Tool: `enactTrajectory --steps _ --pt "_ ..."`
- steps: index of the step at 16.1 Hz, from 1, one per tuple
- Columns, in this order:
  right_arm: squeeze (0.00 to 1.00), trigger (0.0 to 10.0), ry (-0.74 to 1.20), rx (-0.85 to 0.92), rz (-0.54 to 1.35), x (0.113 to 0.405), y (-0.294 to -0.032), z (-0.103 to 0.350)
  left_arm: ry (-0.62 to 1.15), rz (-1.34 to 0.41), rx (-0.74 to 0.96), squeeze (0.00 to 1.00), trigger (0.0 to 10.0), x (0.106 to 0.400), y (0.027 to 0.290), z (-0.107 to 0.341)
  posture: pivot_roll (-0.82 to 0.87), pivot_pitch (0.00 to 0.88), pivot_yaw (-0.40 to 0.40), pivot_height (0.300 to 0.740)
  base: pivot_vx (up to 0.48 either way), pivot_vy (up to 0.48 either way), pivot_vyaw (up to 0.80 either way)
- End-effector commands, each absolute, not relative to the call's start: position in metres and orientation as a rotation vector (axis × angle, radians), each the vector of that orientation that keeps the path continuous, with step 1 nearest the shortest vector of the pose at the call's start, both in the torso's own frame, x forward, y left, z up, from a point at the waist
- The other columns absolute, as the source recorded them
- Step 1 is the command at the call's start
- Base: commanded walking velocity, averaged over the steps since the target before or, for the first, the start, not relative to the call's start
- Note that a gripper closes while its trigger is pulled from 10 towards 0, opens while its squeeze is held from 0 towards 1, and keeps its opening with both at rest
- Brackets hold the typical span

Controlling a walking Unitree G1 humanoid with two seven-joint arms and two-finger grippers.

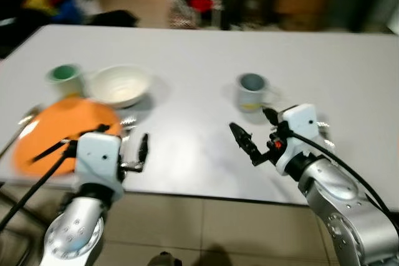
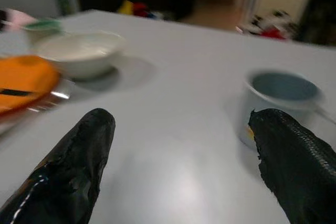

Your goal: Setting the table

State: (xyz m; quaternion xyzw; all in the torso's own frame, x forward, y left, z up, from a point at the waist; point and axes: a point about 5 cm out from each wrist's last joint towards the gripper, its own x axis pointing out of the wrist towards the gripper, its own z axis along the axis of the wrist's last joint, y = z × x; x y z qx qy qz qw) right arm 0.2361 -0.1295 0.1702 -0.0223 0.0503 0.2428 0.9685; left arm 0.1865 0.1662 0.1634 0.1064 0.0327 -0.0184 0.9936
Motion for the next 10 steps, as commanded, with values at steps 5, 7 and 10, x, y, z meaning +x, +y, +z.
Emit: enactTrajectory --steps 5,7,10 --pt "1.0 10.0 0.042 -0.008 0.473 0.239 -0.127 0.173 0.032 0.011 0.074 1.0 10.0 0.182 0.159 0.169 -0.03 0.0 0.043 0.74 0.0 0.0 0.8" --pt "1.0 10.0 0.007 0.003 0.421 0.243 -0.132 0.174 0.008 0.093 0.162 1.0 10.0 0.185 0.169 0.171 -0.02 0.0 0.037 0.74 0.0 0.0 0.8" --pt "1.0 10.0 0.006 0.003 0.384 0.25 -0.138 0.173 -0.007 0.021 0.116 1.0 10.0 0.192 0.165 0.172 -0.03 0.0 0.048 0.74 0.0 0.0 0.8"
